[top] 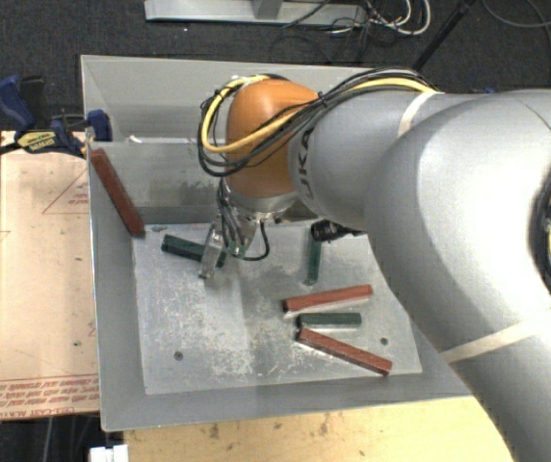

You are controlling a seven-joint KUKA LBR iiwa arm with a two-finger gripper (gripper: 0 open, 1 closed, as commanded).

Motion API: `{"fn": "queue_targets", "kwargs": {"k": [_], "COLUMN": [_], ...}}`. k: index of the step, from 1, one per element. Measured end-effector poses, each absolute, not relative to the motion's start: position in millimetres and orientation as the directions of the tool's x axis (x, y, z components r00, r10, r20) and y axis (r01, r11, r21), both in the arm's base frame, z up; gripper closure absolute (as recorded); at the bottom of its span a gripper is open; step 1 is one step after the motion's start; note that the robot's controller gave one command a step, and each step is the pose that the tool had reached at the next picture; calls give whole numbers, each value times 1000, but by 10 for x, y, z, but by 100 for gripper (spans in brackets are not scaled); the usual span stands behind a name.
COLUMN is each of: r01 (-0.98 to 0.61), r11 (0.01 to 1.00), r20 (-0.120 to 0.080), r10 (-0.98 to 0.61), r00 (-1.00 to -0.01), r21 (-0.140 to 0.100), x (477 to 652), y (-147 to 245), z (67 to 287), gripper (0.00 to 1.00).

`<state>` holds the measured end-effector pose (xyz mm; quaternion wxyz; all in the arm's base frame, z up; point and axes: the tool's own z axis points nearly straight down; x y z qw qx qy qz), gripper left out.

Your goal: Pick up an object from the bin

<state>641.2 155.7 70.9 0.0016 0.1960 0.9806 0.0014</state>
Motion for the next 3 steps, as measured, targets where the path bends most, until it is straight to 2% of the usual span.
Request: {"fn": "queue_targets", "kwargs": {"k": [2,3], "r01": [385,386], "r11": [923,923], "r20": [2,8], "r10": [385,386], "r00": [-923,-922], "r21": [0,-4], "x": [6397,6375], "y": [1552,1545], "z": [743,938], "gripper": [100,100]}}
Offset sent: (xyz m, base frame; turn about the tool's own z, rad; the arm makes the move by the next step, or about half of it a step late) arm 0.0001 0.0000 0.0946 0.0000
